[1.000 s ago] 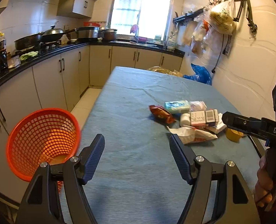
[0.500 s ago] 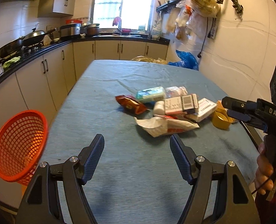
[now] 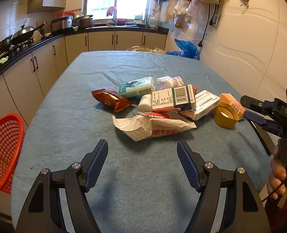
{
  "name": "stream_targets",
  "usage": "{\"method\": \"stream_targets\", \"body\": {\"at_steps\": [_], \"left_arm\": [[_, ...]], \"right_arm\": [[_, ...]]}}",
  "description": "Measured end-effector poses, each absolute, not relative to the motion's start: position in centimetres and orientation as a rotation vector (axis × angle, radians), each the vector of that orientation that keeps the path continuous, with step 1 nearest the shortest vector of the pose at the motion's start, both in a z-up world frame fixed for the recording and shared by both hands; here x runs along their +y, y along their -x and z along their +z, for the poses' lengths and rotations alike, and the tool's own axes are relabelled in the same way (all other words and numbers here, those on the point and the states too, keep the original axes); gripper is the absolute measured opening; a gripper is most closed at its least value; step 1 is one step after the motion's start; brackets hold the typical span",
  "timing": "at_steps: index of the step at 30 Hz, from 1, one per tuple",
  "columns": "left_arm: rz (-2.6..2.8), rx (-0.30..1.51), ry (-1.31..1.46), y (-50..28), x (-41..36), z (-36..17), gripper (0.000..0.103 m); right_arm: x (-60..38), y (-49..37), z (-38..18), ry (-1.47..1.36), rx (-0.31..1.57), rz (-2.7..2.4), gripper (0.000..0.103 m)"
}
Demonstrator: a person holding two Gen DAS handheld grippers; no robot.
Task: Collect trash
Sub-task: 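Grasp the white packet with red label with the left tool while the right tool grasps the gold tin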
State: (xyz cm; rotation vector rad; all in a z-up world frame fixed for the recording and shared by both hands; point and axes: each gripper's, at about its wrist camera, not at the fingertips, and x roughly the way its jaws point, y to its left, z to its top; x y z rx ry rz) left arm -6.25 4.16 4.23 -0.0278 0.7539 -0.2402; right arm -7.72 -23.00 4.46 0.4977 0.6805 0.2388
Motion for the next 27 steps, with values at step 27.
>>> {"method": "stream_targets", "body": {"at_steps": [27], "left_arm": [[-0.672, 0.893, -0.081, 5.0, -1.0, 3.7, 0.082]], "right_arm": [[-25.6, 7.5, 3.5, -0.553, 0.686, 0.207, 0.081]]}}
